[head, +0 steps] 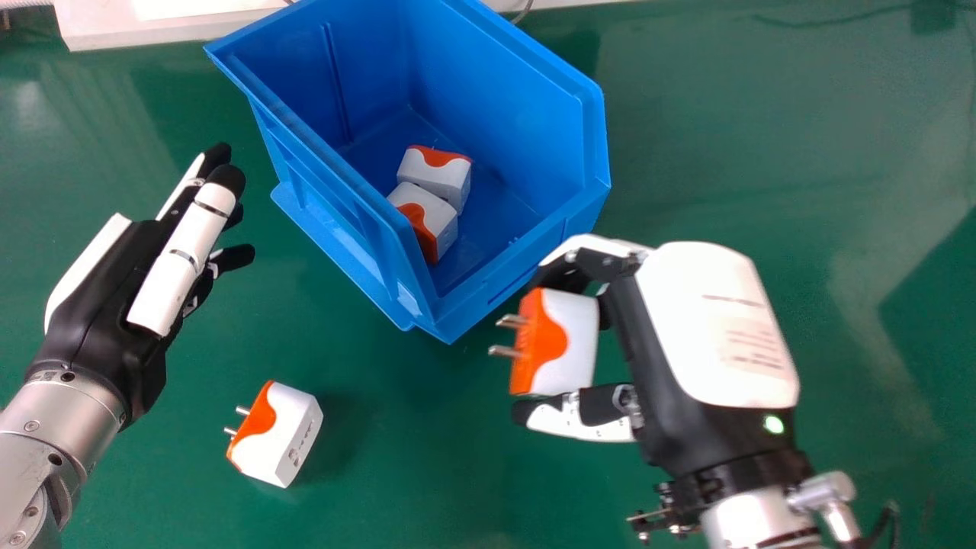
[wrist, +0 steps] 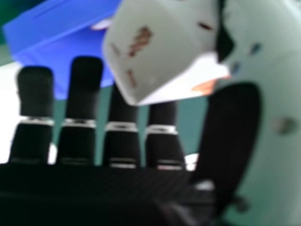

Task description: Pick all objects and put in blue box

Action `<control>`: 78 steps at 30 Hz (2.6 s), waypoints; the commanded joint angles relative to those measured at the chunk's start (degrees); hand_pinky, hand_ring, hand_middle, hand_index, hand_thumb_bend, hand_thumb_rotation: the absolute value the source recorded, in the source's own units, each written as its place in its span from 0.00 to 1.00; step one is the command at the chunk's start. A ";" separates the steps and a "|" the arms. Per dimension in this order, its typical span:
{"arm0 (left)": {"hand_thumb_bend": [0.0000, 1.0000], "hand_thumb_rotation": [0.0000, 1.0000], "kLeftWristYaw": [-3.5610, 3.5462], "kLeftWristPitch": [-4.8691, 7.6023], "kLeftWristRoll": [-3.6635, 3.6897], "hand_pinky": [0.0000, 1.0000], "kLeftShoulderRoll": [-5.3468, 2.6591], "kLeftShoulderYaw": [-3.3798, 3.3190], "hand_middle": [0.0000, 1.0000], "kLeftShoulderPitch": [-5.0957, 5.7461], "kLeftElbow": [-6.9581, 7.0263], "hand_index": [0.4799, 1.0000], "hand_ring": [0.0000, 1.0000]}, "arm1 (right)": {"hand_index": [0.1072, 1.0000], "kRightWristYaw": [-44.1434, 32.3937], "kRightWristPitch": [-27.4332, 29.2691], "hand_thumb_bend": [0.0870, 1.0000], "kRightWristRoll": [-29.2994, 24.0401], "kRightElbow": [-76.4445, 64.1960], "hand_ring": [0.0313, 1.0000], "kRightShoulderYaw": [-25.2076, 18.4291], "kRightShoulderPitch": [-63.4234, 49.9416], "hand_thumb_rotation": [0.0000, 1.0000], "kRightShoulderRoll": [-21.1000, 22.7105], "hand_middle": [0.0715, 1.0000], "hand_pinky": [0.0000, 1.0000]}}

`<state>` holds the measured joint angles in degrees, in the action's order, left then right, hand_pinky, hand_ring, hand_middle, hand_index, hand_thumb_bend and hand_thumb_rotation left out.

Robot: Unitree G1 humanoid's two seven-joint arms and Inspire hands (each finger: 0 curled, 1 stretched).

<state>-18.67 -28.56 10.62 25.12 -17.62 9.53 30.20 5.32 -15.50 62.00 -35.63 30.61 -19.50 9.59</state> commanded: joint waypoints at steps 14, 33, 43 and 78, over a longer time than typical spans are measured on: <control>0.44 1.00 0.24 1.91 -0.71 0.89 0.15 0.21 0.99 0.06 0.15 1.00 0.97 | 0.43 -1.42 1.42 0.45 -0.02 5.67 0.41 -2.06 16.05 0.00 -9.51 0.48 0.34; 0.43 1.00 0.33 4.60 -0.94 0.89 -0.92 0.03 0.99 3.92 0.76 1.00 0.97 | 0.45 -1.33 3.77 0.44 -6.12 40.46 0.42 -6.31 53.75 0.00 -7.87 0.50 0.33; 0.42 1.00 -0.45 6.54 0.51 0.89 -2.12 -1.01 0.99 6.84 1.45 1.00 0.97 | 0.46 1.76 5.23 0.44 -7.06 54.30 0.43 -4.94 63.68 0.00 -5.88 0.50 0.33; 0.41 1.00 -1.75 12.90 0.49 0.89 -3.10 -0.61 0.99 9.63 -1.65 1.00 0.97 | 0.40 4.59 9.71 0.45 -16.16 81.57 0.44 -2.92 74.72 0.00 -6.33 0.49 0.36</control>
<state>-20.10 -16.95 11.16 21.52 -18.23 19.31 28.17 10.09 -4.97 46.99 48.27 28.97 54.16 2.73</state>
